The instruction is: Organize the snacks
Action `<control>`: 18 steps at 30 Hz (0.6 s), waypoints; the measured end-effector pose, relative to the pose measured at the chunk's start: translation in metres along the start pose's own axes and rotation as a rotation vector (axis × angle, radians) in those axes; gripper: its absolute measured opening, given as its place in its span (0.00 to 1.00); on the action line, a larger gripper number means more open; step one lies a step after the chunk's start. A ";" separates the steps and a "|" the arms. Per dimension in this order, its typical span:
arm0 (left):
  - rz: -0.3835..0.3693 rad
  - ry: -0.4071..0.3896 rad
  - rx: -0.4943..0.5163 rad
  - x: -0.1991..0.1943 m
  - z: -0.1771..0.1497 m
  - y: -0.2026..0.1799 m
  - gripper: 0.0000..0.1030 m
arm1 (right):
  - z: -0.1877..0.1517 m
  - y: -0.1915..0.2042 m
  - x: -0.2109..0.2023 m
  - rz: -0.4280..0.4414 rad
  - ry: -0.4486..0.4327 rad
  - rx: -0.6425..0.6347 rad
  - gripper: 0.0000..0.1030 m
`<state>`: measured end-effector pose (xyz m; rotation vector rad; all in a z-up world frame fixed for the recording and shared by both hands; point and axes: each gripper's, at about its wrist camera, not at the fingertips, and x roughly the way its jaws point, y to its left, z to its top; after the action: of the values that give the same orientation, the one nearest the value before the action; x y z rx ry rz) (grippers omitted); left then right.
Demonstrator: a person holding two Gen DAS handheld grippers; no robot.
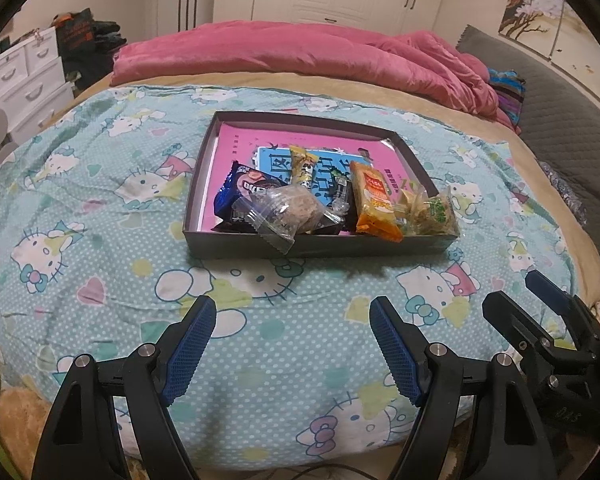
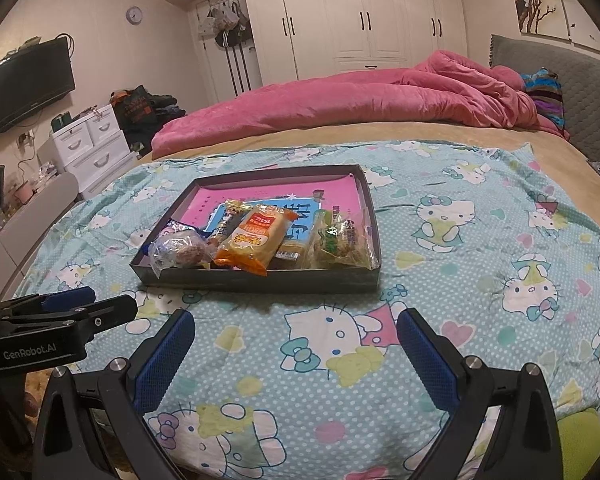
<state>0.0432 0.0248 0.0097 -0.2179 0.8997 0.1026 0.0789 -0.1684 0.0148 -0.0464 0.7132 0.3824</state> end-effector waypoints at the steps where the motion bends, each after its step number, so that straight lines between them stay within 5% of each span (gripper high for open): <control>1: 0.005 -0.003 0.002 0.000 0.000 0.000 0.78 | 0.000 0.000 0.000 -0.001 -0.002 0.001 0.99; 12: 0.021 -0.030 0.024 -0.001 0.002 -0.005 0.78 | -0.003 -0.008 0.008 -0.023 0.008 0.019 0.99; 18: -0.001 -0.006 -0.056 0.009 0.006 0.013 0.78 | -0.001 -0.015 0.013 -0.046 0.001 0.019 0.99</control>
<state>0.0510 0.0383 0.0039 -0.2701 0.8917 0.1278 0.0927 -0.1785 0.0048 -0.0448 0.7151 0.3315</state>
